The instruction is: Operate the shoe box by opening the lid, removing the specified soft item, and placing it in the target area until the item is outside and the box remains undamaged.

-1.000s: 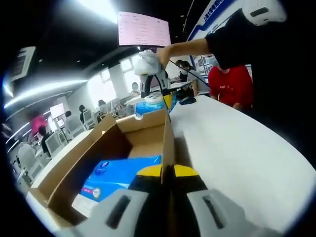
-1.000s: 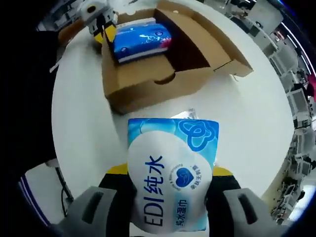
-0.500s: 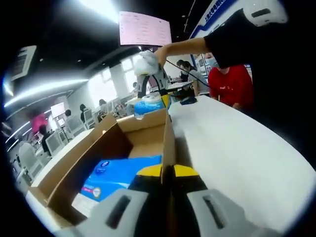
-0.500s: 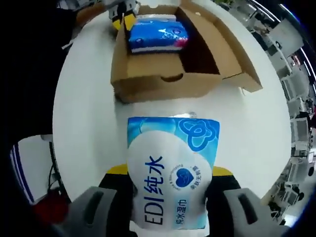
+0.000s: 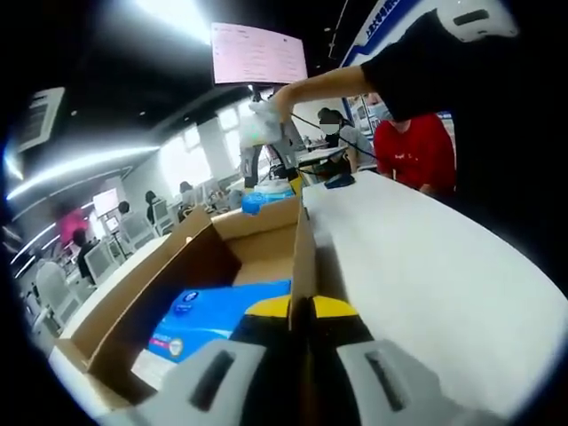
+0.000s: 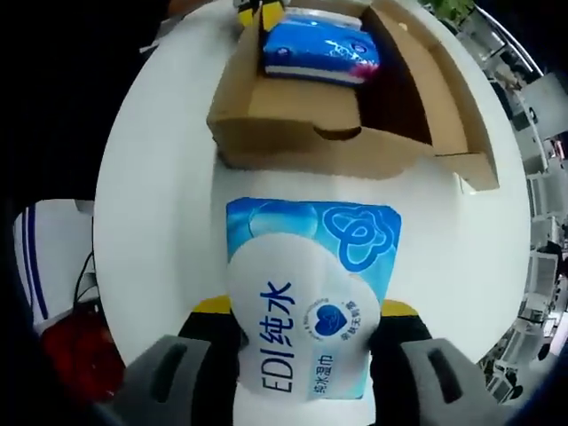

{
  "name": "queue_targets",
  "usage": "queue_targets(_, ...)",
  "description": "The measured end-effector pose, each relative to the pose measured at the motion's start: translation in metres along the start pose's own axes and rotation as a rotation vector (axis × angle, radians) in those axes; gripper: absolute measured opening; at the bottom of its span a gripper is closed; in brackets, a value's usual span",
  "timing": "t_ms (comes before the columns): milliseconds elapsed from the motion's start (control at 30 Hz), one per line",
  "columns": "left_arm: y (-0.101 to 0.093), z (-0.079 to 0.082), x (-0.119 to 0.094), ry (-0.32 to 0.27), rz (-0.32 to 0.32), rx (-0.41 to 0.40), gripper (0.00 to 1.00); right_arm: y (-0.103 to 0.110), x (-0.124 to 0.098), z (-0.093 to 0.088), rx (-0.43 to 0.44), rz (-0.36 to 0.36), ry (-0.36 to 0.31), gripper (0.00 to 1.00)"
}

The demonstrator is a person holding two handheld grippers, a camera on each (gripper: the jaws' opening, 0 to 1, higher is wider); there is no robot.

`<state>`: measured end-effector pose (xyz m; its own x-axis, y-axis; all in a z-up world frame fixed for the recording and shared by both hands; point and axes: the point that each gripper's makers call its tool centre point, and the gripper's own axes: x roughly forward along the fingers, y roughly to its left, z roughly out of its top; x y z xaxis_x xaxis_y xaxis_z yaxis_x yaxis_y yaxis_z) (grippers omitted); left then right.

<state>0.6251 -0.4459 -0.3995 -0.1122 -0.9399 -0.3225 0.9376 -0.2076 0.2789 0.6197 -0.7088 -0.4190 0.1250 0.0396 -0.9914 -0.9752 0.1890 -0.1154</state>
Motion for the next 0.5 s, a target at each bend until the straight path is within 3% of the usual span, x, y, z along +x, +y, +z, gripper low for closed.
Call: queue_targets(500,0.0006,-0.001,0.0001,0.004,0.011,0.003,0.06,-0.0027,0.0053,-0.0034,-0.065,0.019,0.013,0.57)
